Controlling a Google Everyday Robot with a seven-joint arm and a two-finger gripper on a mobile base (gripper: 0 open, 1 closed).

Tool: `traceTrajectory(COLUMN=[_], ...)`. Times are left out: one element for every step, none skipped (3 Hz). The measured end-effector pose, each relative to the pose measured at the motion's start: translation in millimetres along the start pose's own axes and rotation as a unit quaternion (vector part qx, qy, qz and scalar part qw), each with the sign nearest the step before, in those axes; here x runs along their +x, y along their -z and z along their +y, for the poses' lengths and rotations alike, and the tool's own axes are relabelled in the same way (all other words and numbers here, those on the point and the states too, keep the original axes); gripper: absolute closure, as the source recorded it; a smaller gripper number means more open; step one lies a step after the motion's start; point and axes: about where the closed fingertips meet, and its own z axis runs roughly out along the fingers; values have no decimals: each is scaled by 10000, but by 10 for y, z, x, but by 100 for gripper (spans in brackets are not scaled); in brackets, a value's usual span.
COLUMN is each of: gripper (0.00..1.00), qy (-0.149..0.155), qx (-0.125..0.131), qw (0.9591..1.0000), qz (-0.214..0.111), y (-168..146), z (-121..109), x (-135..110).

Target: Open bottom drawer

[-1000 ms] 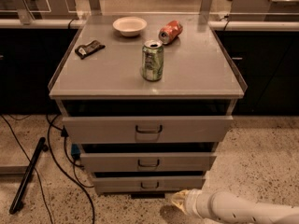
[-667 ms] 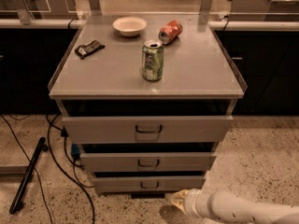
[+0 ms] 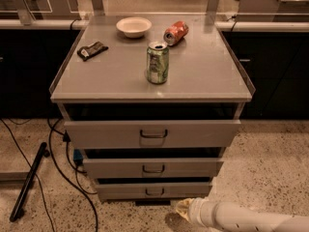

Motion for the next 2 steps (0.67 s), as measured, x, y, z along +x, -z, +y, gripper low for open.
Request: traceTrajectory(gripper=[100, 100], qy=[305, 444], qx=[142, 301], qw=[9994, 9985], qz=[-105, -135], y=[-183, -406], z=[-84, -244], x=[75, 149])
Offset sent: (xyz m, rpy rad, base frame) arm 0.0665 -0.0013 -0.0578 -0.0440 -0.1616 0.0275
